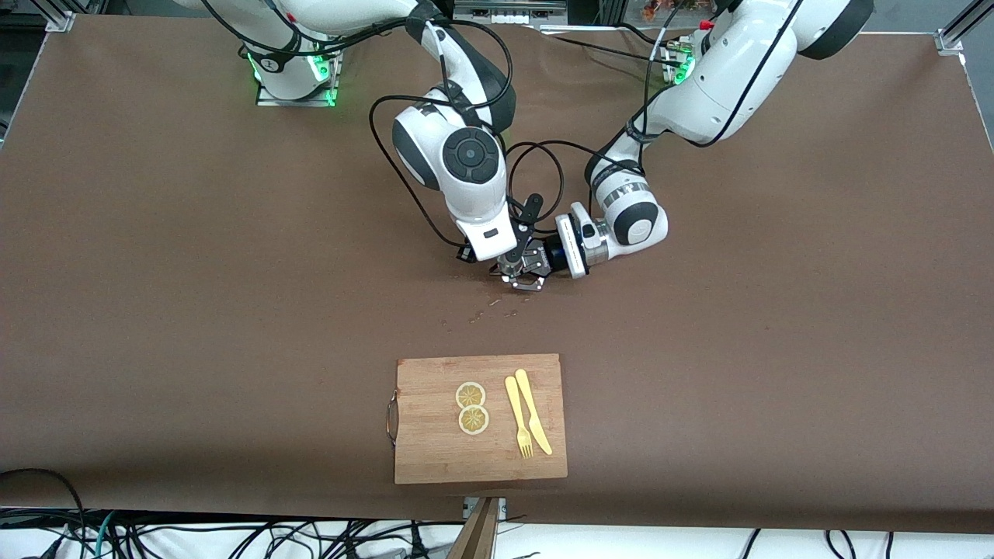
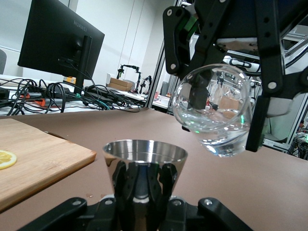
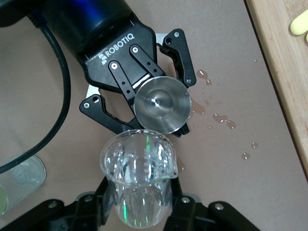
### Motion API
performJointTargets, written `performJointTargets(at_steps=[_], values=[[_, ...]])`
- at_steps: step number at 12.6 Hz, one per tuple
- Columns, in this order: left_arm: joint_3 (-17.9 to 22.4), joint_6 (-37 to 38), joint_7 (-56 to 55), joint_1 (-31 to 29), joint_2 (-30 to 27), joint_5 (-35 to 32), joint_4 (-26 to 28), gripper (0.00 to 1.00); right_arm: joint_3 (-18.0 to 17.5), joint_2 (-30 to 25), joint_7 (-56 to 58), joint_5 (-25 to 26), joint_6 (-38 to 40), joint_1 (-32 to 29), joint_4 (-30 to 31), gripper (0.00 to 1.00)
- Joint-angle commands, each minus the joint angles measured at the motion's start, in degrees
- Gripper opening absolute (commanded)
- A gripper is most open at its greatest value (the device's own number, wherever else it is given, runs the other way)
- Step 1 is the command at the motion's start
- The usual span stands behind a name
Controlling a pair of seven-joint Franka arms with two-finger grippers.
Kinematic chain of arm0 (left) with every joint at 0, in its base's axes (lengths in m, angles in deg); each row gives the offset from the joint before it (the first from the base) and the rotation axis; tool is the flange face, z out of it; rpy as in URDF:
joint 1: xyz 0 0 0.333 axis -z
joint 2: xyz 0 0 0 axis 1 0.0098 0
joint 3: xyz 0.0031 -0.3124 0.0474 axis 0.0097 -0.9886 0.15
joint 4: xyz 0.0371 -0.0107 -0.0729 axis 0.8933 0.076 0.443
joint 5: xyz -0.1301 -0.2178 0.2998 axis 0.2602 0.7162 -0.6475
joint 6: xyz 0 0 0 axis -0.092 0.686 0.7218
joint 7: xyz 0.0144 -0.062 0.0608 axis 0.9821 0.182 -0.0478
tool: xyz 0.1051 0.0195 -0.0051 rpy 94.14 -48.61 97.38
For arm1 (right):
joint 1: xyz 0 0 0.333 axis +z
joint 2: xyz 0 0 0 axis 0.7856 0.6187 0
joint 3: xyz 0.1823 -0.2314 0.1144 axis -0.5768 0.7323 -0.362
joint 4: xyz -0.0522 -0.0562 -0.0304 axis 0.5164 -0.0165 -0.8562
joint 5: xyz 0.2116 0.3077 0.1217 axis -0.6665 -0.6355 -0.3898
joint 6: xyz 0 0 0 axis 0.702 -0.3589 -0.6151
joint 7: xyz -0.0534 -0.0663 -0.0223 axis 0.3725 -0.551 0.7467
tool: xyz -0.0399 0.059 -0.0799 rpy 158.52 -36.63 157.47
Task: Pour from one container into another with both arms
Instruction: 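Tilt the beaker with the right gripper, pouring into the held jigger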
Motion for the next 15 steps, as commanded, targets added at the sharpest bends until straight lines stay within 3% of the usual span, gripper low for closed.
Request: performJointTargets(at_steps=[1,12,15], values=[[1.1,-1.2,2.8,1.9,-1.1,3.6,-0.2,0.0,0.2,0.4,-1.2,2.3,1.2,0.7,-1.2,0.27],[2.2,-1.2,3.0,3.8,-1.2,5.4,-0.3,0.0,0.1,0.0,-1.5,2.7,1.2,-1.0,-1.3,0.28],[2.2,-1.2,3.0,3.8,-1.2,5.5,-0.3,0.0,0.1,-1.0,1.6,-4.4,0.5,-3.3,-1.3,0.28]])
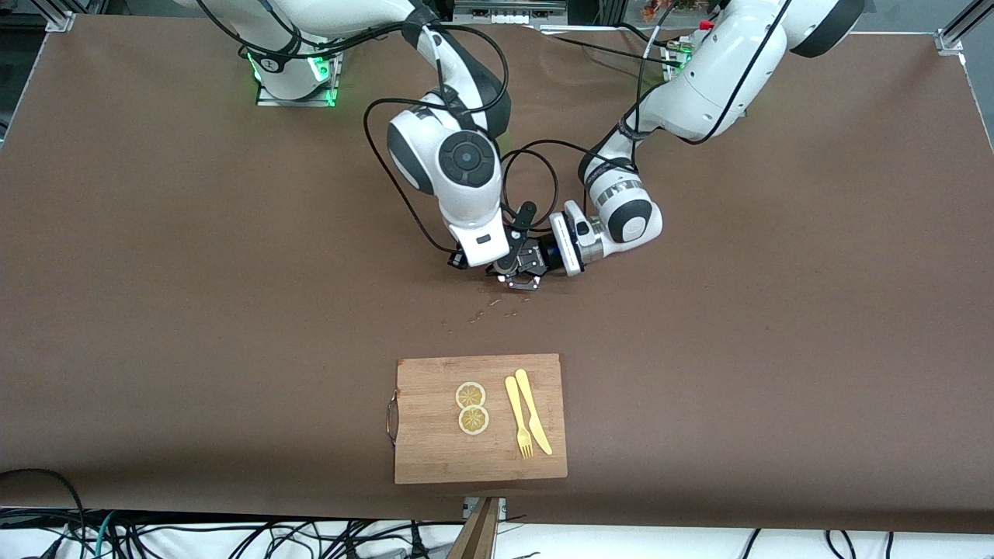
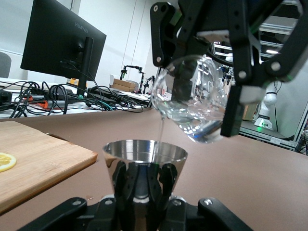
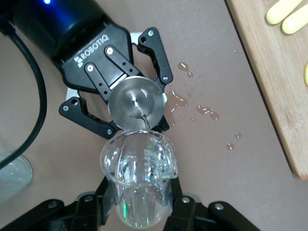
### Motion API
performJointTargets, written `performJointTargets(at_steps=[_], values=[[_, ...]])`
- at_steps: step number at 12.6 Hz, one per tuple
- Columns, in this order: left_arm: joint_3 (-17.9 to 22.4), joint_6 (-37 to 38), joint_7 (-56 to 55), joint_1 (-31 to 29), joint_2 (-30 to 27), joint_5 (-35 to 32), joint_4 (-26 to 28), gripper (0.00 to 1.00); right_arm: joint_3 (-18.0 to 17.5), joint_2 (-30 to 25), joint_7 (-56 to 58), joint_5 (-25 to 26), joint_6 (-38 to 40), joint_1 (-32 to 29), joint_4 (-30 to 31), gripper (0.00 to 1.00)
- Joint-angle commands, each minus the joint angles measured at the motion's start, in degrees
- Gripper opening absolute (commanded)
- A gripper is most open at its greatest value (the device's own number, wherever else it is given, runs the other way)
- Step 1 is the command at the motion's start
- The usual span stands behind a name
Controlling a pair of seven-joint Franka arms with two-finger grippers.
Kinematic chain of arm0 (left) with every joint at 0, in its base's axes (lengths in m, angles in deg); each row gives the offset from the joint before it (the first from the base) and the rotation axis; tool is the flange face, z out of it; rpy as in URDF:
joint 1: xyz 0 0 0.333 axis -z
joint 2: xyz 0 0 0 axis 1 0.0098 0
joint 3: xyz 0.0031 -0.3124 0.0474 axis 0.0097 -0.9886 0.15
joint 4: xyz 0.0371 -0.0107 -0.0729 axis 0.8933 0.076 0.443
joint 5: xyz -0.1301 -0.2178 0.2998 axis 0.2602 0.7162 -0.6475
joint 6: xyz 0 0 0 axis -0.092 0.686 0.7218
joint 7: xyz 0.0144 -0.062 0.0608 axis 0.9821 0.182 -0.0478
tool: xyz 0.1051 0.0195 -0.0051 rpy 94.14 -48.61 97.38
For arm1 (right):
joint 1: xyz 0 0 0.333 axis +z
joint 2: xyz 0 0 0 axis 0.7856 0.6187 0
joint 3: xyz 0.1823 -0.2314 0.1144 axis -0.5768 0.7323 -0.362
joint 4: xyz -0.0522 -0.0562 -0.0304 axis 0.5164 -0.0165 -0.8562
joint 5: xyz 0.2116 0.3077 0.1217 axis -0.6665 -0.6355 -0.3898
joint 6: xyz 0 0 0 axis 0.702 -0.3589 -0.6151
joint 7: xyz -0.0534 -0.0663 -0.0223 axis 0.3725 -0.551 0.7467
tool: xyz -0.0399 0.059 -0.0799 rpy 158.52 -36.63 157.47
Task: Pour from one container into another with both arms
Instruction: 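Carry the beaker and jigger back apart to their original spots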
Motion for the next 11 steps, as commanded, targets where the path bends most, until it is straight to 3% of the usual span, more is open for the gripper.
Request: performJointTargets(at_steps=[1,5,7,11], values=[[0.8,-1.0,1.3,1.4,-1.2,2.6,0.0,0.0,0.2,-1.3,4.8,-6.9,0.6,-2.3,-0.7,0.28],[1.8,-0.9,0.8,0.7,-1.7,2.3,0.2,0.0,2.4,-2.9,13.7,-17.1,0.7,-4.8,-0.5,0.28],[2.6,-0.9,-0.3,-0.8,-2.8,1.5,0.7,0.0,2.5,-5.3,17.0,-19.4,0.4,-8.0,2.0,0.28],[2.3,0.8,-7.0,-9.0,-5.6,-10.7,1.6,0.0,2.5,-11.6,29.5,-27.5,-1.6,-15.9,11.3,0.28]])
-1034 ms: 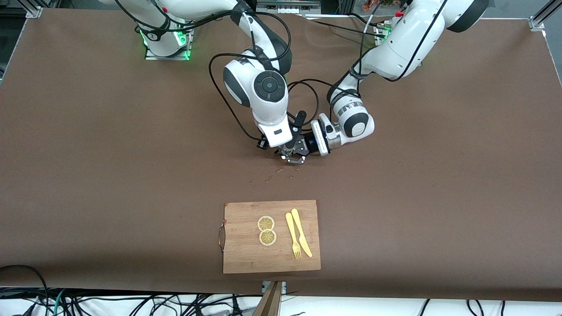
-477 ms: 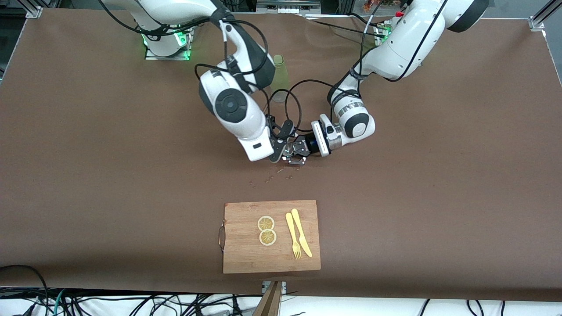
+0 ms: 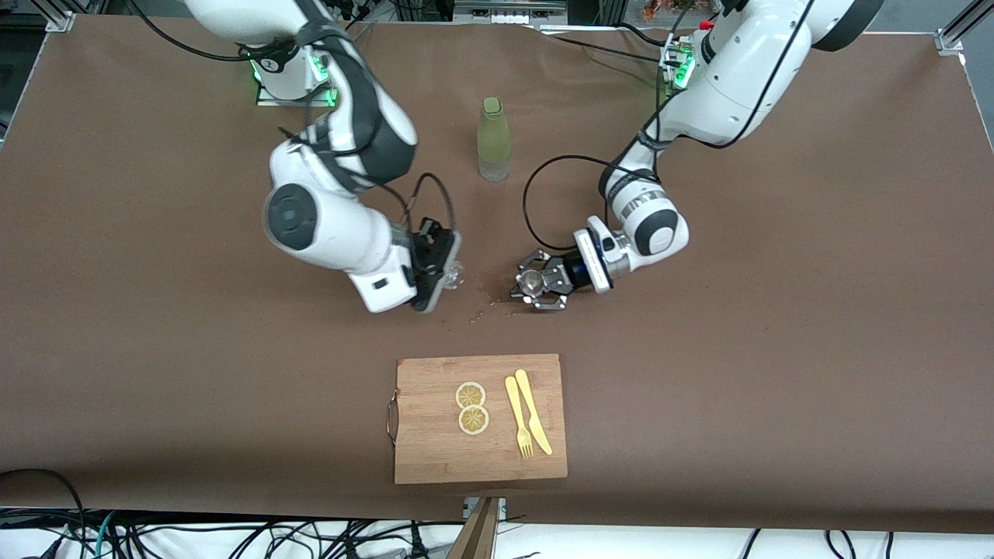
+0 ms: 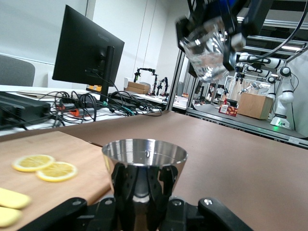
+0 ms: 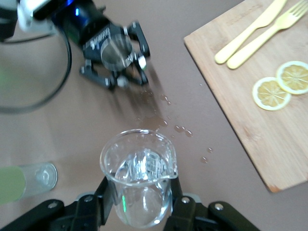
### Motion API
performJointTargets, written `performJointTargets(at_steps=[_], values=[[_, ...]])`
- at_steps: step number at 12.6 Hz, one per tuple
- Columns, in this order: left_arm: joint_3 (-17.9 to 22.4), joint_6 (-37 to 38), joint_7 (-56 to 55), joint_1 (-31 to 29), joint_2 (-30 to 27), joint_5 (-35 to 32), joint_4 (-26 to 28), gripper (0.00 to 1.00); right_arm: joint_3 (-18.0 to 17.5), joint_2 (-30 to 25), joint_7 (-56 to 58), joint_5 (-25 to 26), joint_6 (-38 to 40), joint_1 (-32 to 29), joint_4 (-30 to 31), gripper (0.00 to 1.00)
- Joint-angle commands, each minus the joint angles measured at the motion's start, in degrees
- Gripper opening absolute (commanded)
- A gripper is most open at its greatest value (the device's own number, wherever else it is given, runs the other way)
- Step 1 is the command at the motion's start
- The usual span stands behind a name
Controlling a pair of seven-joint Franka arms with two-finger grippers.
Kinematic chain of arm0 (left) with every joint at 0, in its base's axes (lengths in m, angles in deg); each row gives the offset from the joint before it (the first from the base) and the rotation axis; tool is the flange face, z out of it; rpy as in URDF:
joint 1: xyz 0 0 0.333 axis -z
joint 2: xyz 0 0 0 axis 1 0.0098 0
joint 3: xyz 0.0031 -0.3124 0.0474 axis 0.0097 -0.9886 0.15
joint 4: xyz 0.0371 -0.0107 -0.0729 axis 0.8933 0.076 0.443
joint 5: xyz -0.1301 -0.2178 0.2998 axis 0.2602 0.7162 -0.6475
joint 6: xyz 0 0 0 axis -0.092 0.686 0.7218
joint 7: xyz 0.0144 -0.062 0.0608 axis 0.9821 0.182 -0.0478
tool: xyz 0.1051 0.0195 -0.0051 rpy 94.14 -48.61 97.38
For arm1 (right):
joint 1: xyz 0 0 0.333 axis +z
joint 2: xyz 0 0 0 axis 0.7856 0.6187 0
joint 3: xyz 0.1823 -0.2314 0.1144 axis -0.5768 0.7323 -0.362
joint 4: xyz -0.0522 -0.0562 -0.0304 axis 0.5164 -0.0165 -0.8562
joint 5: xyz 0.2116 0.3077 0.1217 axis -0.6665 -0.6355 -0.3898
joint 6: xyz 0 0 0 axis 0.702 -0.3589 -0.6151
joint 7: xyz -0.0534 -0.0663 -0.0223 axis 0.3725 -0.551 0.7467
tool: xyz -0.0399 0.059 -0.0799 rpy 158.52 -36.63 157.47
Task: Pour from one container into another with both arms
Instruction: 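Carry the beaker and jigger back apart to their original spots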
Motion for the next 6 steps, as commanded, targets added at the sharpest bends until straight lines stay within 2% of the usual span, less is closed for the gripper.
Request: performJointTargets(at_steps=[1,4,6], values=[[-0.7,2.3,-3.9,-5.7,-3.2,-8.1,2.4,0.0,-0.7,-6.5,11.7,-5.6,-1.4,-5.8,9.4,0.28],[-0.7,8.6,-5.7,-13.6,-4.4,-19.0,5.3,0.0,-0.7,-9.7,25.4,-14.4,-1.5,-12.1,15.5,0.28],[-0.7,13.4,-6.6,-19.2,-4.7,-25.8,6.2,0.0,-0.6,-11.6,31.2,-15.7,-1.6,-15.6,19.4,0.28]])
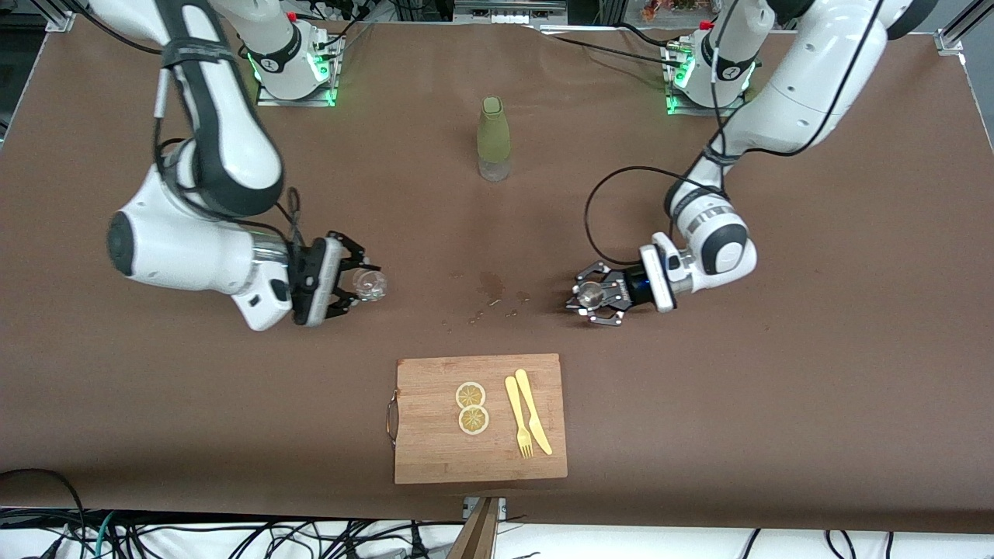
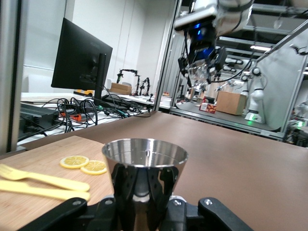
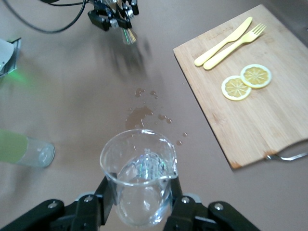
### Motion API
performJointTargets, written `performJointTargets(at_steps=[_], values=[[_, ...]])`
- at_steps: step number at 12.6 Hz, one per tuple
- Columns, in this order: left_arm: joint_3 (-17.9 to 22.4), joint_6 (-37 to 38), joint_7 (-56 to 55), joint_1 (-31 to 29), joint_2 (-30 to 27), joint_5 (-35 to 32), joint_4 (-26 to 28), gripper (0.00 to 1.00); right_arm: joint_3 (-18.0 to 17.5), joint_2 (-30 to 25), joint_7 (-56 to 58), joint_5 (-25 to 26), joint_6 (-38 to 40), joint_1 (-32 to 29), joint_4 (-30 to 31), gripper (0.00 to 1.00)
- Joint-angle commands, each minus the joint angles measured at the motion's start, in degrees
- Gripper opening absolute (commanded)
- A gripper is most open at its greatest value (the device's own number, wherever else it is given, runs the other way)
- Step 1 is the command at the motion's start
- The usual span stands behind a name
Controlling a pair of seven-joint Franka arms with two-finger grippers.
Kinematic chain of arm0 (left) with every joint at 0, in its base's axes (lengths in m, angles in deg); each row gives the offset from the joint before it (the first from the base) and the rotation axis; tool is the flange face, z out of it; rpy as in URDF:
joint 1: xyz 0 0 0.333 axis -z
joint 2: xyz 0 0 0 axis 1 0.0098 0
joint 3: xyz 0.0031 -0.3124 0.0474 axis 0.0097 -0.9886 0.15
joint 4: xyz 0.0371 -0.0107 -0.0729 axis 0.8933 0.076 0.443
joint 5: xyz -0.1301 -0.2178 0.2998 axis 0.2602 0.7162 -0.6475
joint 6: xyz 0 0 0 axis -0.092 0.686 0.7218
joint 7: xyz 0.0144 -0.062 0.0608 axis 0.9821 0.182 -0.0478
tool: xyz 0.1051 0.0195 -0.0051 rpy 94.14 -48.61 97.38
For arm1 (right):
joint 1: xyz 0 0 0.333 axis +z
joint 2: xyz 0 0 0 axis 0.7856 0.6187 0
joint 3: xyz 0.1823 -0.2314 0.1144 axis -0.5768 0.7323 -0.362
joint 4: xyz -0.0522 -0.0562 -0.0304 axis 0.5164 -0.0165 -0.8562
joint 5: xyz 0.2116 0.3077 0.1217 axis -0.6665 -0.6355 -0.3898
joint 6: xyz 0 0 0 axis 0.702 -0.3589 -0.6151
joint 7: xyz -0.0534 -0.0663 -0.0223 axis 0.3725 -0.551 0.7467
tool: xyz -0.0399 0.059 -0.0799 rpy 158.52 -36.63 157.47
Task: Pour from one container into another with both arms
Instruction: 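Carry the beaker and jigger back apart to their original spots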
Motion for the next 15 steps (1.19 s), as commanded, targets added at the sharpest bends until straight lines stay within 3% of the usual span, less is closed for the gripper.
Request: performJointTargets(at_steps=[1,4,8,13,15], values=[[-0.6,5.9,-1.2,-7.6,-2.7,-8.2,3.4,0.0,-1.0,-5.1,9.3,-3.3,-1.4,-4.7,8.2,0.28],[0.0,12.3,-2.2,-15.3,-2.0,-17.6,2.5,0.0,-0.9,-8.1,26.4,-14.1,-1.4,-10.8,19.2,0.28],[2.3,18.1,-2.1,-21.5,-0.8,-27.4,0.9,0.0,-0.9,-7.2,43.4,-15.7,-0.6,-19.7,24.7,0.28],[5.9,24.0,-1.6,-25.0,1.3,-35.2,-1.5,0.0,-1.0,-0.6,57.9,-16.3,-0.6,-26.9,24.4,0.28],[6.1,26.8,-0.6,-27.9,5.2,-39.5,-5.9,0.0,-0.9,4.6,64.1,-21.1,-0.4,-28.5,22.8,0.28]])
